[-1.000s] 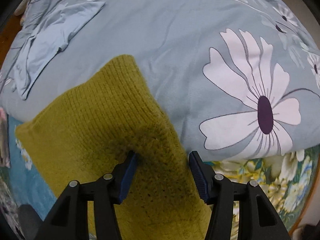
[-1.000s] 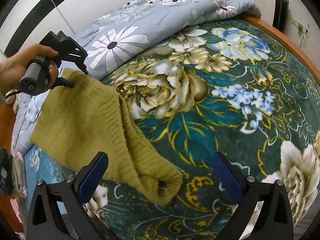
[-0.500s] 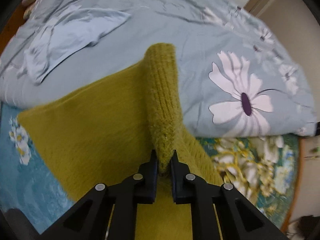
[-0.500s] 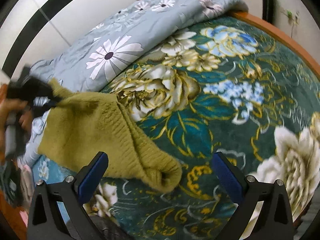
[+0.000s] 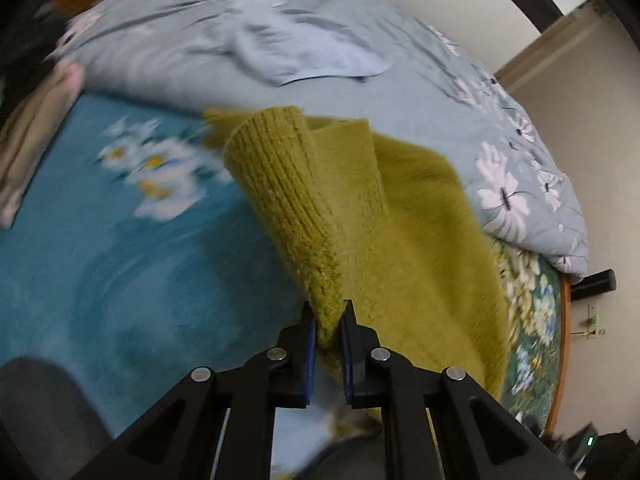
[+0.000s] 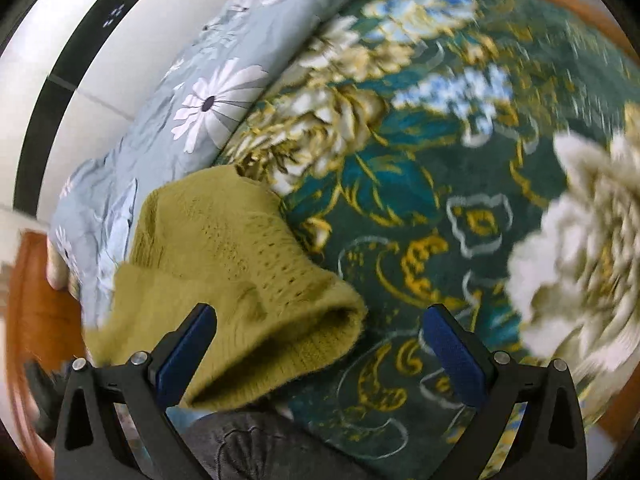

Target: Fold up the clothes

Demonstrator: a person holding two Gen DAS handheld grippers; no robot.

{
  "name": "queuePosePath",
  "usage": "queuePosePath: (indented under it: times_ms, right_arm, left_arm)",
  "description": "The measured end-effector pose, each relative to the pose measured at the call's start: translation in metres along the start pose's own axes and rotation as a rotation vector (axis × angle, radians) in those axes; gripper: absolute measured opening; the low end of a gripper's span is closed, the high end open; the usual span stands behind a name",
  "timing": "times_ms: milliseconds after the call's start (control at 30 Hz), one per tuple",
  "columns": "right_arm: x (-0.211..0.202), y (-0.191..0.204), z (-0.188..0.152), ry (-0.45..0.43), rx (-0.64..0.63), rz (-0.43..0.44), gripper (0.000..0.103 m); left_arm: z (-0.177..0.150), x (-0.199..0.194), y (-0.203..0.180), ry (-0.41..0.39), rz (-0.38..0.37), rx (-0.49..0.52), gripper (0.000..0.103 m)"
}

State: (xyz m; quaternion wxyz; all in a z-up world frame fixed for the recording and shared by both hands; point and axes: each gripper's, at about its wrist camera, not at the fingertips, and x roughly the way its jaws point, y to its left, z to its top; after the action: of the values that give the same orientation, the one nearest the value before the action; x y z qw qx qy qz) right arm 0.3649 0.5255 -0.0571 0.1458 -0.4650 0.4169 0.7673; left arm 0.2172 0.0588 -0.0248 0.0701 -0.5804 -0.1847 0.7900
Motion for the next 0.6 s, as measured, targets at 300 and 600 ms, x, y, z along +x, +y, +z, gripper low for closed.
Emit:
queuePosePath:
  times_ms: [300,600]
  right_arm:
    - [0.021,-0.01,-0.019,0.062,0.072,0.077,0.103]
    - [0.054,-0.043,-0.029,0.17,0.241,0.15,0.081]
  left_arm:
    - [-0.052,0.004,0.067,0.093,0.06,-0.111,0.011]
    - [-0.035,-0.013,0.053,0.033,-0.05,-0.102,0.011]
